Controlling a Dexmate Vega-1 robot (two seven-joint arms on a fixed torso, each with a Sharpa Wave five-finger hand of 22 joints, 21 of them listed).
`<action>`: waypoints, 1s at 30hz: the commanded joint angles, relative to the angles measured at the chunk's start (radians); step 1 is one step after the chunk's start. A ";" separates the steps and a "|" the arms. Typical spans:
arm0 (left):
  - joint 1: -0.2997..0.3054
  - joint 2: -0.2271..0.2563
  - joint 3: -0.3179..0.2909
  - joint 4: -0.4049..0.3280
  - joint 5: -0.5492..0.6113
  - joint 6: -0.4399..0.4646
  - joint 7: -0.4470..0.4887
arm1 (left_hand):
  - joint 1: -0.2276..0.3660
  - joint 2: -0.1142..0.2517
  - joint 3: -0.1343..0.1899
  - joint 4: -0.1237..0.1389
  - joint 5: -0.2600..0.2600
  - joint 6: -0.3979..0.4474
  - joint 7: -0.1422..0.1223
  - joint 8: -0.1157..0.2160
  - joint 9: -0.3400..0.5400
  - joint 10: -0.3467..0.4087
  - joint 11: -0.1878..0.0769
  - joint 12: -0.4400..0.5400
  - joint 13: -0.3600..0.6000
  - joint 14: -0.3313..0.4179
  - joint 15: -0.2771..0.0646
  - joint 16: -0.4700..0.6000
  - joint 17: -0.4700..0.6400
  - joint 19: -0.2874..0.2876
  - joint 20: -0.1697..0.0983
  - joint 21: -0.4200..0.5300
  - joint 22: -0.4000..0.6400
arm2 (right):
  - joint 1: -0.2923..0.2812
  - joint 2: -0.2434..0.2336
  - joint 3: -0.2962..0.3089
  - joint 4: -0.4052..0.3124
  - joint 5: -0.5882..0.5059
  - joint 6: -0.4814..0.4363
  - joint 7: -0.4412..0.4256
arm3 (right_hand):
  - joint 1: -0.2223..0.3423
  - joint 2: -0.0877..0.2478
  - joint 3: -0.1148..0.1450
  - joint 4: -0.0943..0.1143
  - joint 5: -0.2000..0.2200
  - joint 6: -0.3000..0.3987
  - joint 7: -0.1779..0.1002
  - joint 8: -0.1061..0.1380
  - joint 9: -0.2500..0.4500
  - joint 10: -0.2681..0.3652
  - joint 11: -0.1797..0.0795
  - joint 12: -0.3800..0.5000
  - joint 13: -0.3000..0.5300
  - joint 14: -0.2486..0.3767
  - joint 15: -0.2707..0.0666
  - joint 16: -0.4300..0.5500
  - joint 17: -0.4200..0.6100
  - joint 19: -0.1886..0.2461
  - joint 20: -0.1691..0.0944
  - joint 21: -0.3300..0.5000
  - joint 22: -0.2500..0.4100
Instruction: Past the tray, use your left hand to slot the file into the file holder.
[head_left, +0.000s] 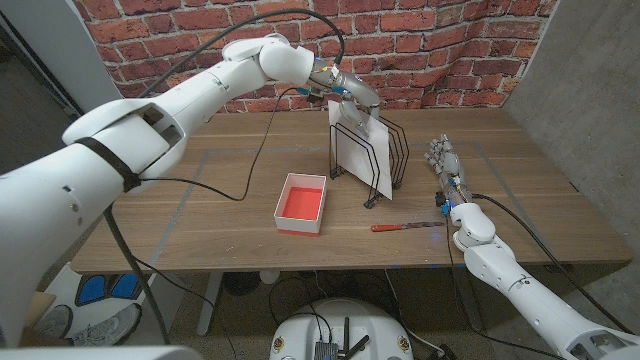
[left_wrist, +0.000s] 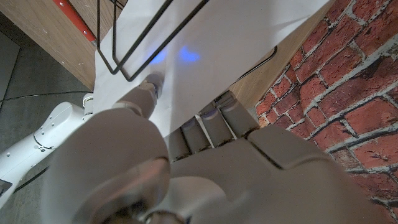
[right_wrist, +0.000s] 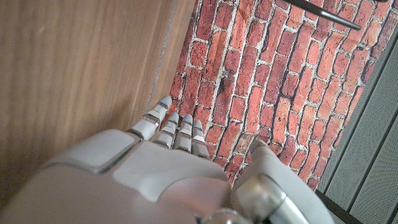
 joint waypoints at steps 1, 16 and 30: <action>-0.013 0.001 0.014 0.011 0.052 -0.020 0.024 | -0.001 -0.001 -0.002 0.000 -0.005 0.002 -0.001 0.008 0.001 0.001 -0.006 -0.003 0.001 -0.006 -0.083 0.000 0.003 -0.008 -0.073 0.000 0.004 | 0.020 0.014 -0.010 0.024 -0.001 0.000 0.007 | -0.009 0.034 0.008 -0.001 -0.003 0.004 -0.002 0.002 0.003 0.008 -0.003 0.010 0.002 0.009 0.002 0.004 0.001 0.010 0.001 0.006 0.002; -0.026 -0.014 0.020 0.050 0.032 -0.021 0.022 | -0.023 -0.012 -0.010 0.008 -0.006 -0.020 0.001 -0.001 0.001 -0.024 -0.007 -0.009 0.001 -0.030 -0.075 -0.006 0.000 -0.024 -0.069 -0.006 0.004 | 0.024 0.015 -0.012 0.029 -0.002 -0.001 0.004 | -0.009 0.035 0.009 -0.002 -0.003 0.004 -0.002 0.002 0.003 0.008 -0.002 0.009 0.002 0.008 0.001 0.004 0.001 0.010 0.002 0.006 0.002; -0.044 -0.020 0.019 0.068 -0.009 -0.015 -0.014 | -0.090 -0.060 -0.039 0.011 -0.007 -0.092 0.003 -0.019 -0.002 -0.097 0.004 -0.014 0.001 -0.085 -0.072 -0.009 -0.002 -0.059 -0.063 -0.023 0.001 | 0.032 0.012 -0.012 0.035 0.001 -0.001 0.013 | -0.009 0.034 0.009 -0.003 -0.003 0.004 -0.003 0.002 0.003 0.008 -0.002 0.009 0.002 0.008 0.001 0.004 0.001 0.011 0.003 0.006 0.002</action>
